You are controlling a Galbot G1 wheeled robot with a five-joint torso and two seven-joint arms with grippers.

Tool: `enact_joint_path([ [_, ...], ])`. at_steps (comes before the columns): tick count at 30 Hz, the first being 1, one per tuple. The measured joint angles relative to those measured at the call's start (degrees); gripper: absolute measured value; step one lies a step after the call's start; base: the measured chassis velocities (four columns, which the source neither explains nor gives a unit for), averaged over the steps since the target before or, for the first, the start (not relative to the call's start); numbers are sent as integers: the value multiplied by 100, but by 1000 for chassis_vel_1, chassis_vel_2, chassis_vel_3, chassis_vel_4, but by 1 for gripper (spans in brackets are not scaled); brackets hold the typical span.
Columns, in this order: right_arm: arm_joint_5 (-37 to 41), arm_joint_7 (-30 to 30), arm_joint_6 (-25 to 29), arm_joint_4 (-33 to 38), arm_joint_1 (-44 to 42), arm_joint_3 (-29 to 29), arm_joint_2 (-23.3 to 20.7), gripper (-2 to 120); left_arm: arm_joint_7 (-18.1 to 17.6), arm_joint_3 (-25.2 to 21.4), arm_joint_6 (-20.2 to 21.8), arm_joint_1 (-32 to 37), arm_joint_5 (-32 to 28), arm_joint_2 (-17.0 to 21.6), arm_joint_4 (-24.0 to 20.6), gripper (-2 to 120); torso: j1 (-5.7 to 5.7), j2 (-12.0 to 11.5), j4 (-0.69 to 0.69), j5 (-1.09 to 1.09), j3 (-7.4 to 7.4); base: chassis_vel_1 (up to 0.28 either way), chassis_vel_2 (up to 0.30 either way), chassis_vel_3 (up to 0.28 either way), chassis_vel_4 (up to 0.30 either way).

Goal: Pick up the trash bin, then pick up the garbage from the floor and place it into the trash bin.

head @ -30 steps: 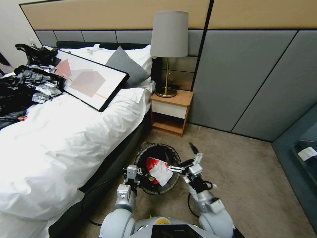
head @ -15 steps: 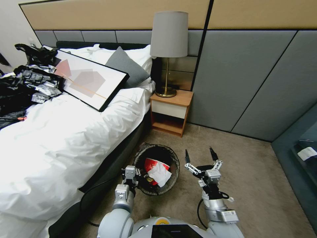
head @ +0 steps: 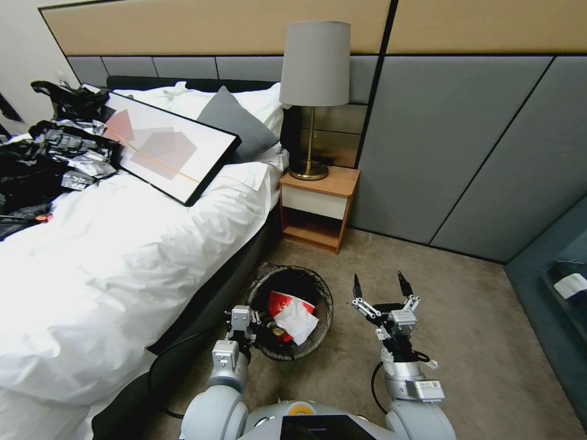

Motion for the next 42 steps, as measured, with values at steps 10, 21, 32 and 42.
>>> enact_joint_path([
  [10, 209, 36, -144, 8, 116, 90, -29, 100, -44, 29, 19, 5, -9, -24, 0, 0, 0, 0, 0, 0, 0, 82, 91, 89, 83],
  [21, 398, 7, -275, 34, 199, 150, -40, 100, -46, 54, 27, 26, -31, -22, 0, 0, 0, 0, 0, 0, 0, 124, 112, 115, 113],
  [32, 388, 12, -296, 9, 249, 148, -43, 100, 10, 87, -68, 36, -48, -10, 51, 0, 1, 0, 0, 0, 0, 126, 119, 127, 137],
  [42, 395, 8, -317, 22, 262, 171, -44, 100, 32, 141, -181, 30, -47, -8, 106, 0, 0, 0, -2, 0, 0, 59, 63, 50, 54],
])
